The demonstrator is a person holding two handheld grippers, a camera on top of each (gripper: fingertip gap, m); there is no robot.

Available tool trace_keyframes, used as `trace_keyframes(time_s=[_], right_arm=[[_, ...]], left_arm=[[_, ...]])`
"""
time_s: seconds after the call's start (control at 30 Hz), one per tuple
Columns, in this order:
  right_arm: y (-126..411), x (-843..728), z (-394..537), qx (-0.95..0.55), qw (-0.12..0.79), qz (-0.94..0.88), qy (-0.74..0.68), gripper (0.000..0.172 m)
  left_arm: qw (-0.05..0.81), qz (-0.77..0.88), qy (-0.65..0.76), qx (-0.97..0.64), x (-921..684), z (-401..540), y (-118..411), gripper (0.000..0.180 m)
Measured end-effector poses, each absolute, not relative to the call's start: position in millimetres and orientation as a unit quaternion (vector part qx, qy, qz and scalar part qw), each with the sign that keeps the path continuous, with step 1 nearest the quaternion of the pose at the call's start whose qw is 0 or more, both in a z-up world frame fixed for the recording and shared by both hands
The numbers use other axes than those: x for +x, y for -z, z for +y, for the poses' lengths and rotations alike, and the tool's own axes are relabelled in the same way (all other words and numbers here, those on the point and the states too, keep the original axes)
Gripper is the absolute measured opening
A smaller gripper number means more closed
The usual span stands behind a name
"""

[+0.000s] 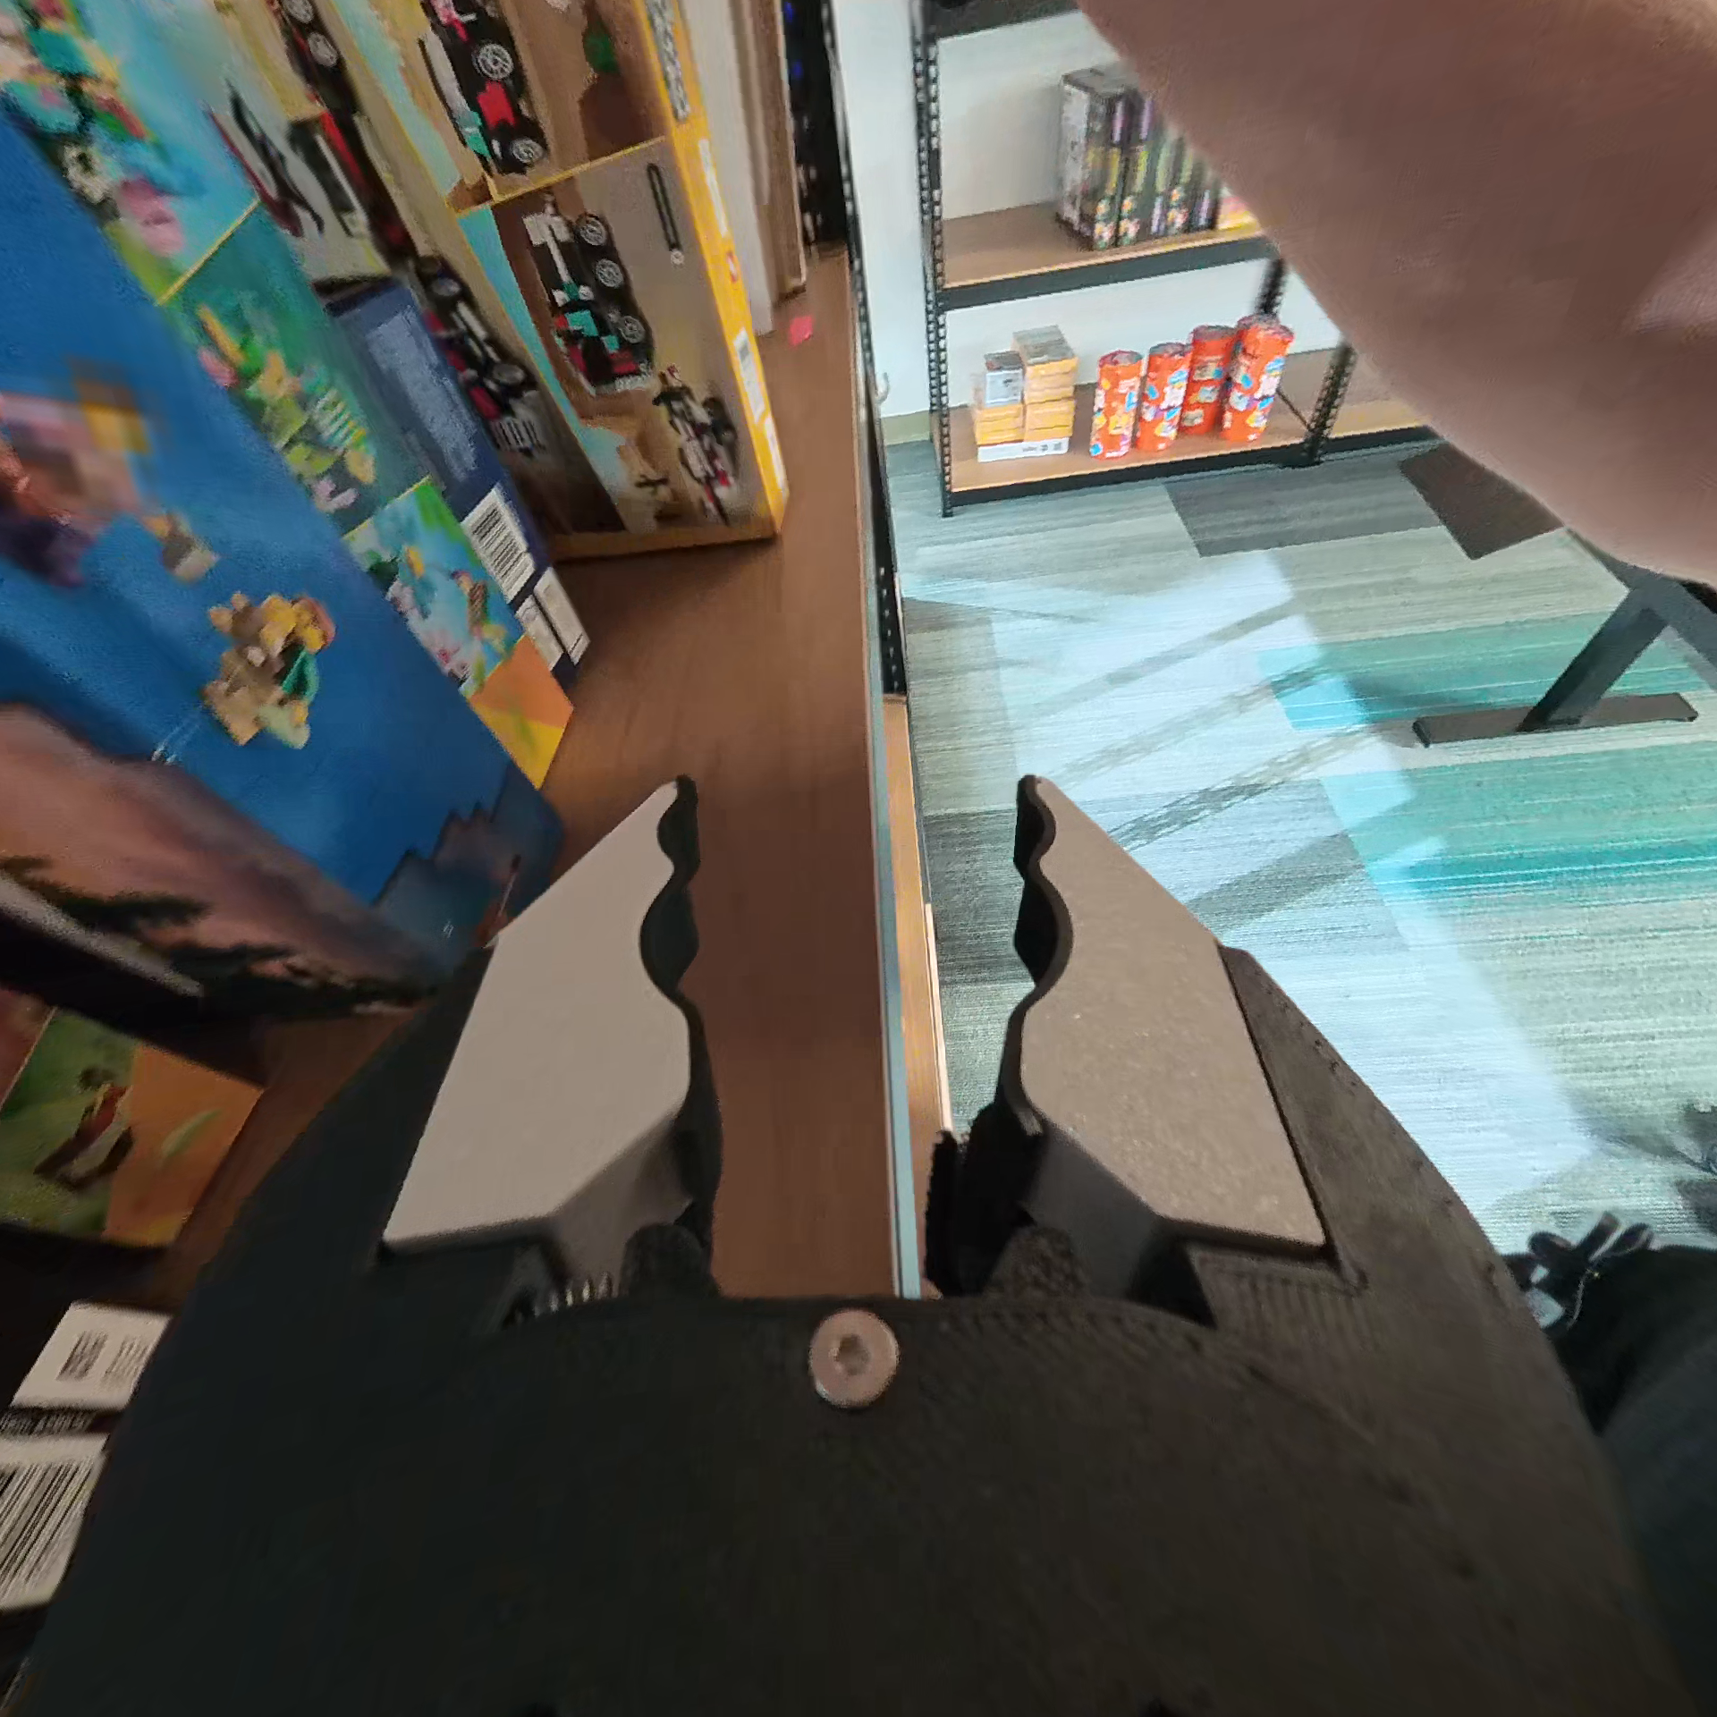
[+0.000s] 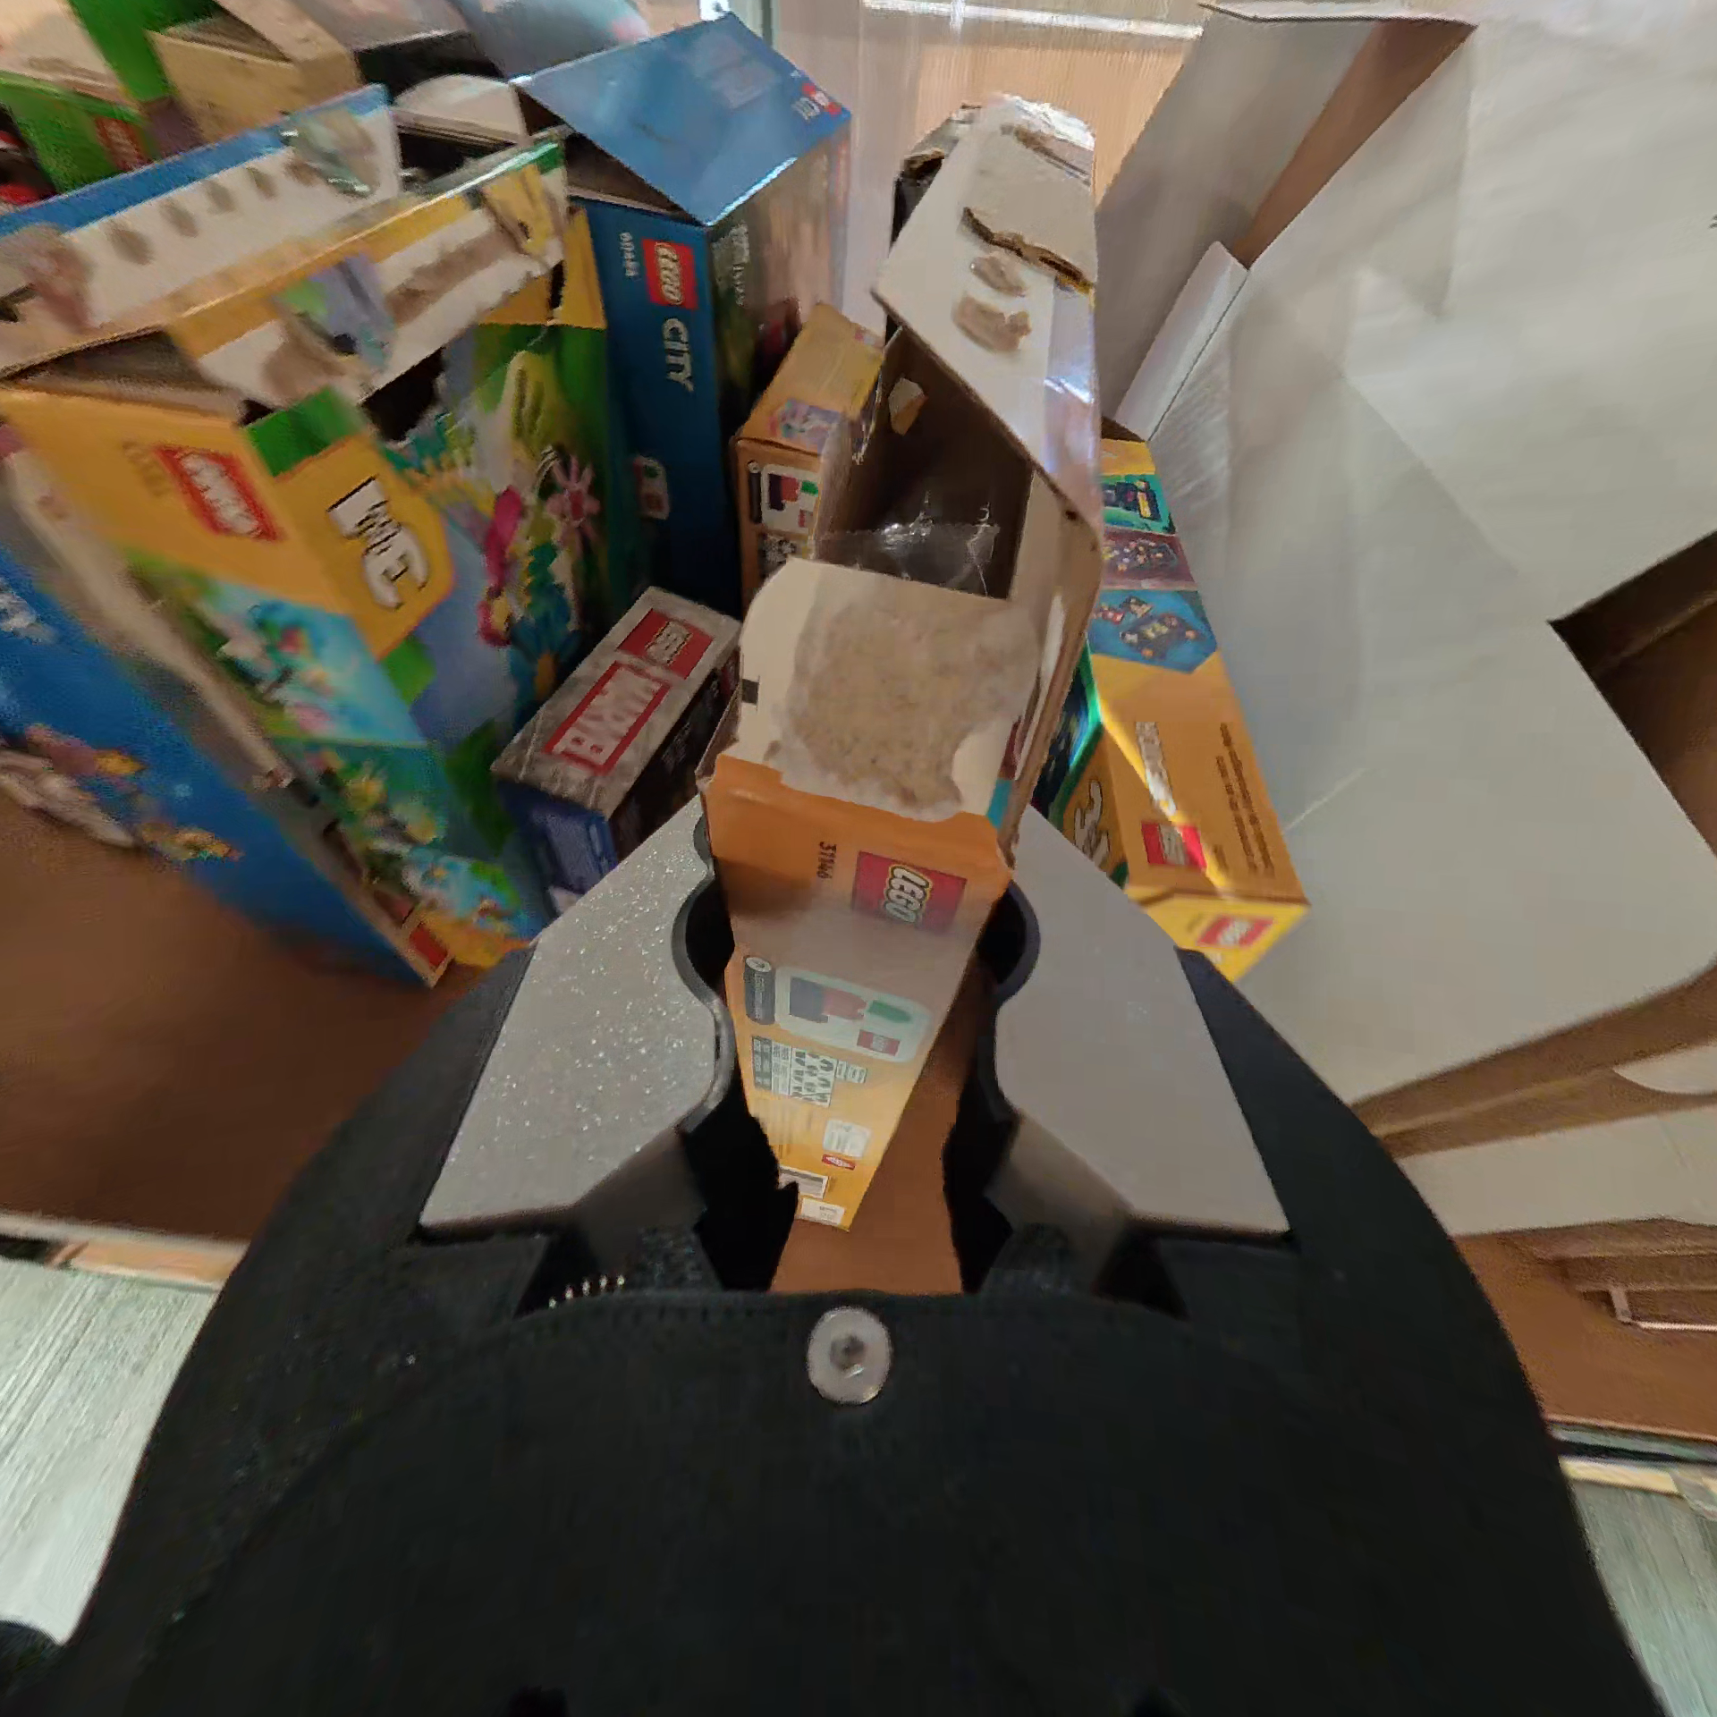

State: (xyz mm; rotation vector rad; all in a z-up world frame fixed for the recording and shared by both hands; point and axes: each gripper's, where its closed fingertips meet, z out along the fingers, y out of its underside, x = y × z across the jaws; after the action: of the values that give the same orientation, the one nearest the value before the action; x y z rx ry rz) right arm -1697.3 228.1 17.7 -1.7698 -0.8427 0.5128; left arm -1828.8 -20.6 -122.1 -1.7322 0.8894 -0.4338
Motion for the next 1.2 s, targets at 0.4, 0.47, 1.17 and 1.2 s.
trace_keyframes(time_s=[0.4, 0.47, 1.17, 1.2], right_arm=[[-20.9, -1643.8, 145.9, -0.652, 0.501, -0.471, -0.319, 0.050], [-20.3, -1642.8, 139.0, -0.628, 0.494, -0.497, -0.338, 0.050], [-21.3, -1707.8, 150.9, -0.433, 0.337, -0.667, -0.503, 0.053], [-21.3, -1708.4, 154.1, -0.439, 0.343, -0.662, -0.501, 0.054]], left_arm=[[0.574, 0.379, 0.170, -0.706, -1799.5, -1.5, 92.7, 0.070], [0.601, 0.375, 0.157, -0.688, -1794.7, 8.5, 73.0, 0.073], [0.614, 0.412, -0.086, -0.667, -1780.7, 132.5, -34.8, 0.061], [0.618, 0.408, -0.083, -0.666, -1779.5, 133.4, -33.9, 0.063]])
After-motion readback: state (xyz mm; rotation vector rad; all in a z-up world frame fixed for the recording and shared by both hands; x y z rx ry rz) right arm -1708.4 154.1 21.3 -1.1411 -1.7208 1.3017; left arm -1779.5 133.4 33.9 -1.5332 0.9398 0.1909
